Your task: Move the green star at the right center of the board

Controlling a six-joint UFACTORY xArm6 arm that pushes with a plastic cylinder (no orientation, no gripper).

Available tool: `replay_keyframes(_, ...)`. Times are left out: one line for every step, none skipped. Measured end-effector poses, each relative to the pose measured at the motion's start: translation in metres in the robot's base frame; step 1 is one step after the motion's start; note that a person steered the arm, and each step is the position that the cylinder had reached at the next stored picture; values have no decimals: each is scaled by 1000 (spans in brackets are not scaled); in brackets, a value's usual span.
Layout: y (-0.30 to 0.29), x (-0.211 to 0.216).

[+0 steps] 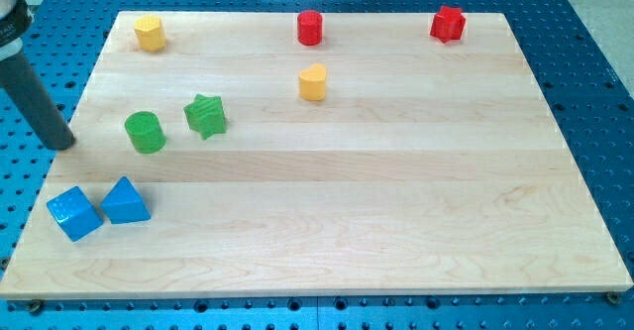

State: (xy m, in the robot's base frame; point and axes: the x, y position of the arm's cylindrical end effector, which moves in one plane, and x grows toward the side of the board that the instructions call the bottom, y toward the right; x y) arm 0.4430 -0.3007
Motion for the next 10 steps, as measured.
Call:
replay_keyframes(-2, 0)
replay_keyframes(-2, 0)
replay_keyframes(-1, 0)
replay_keyframes(2, -22)
replay_keyframes(35, -40)
replay_keyframes(96, -54)
replay_keyframes(155, -41)
replay_keyframes(175, -41)
replay_keyframes(176, -41)
replay_keyframes(172, -41)
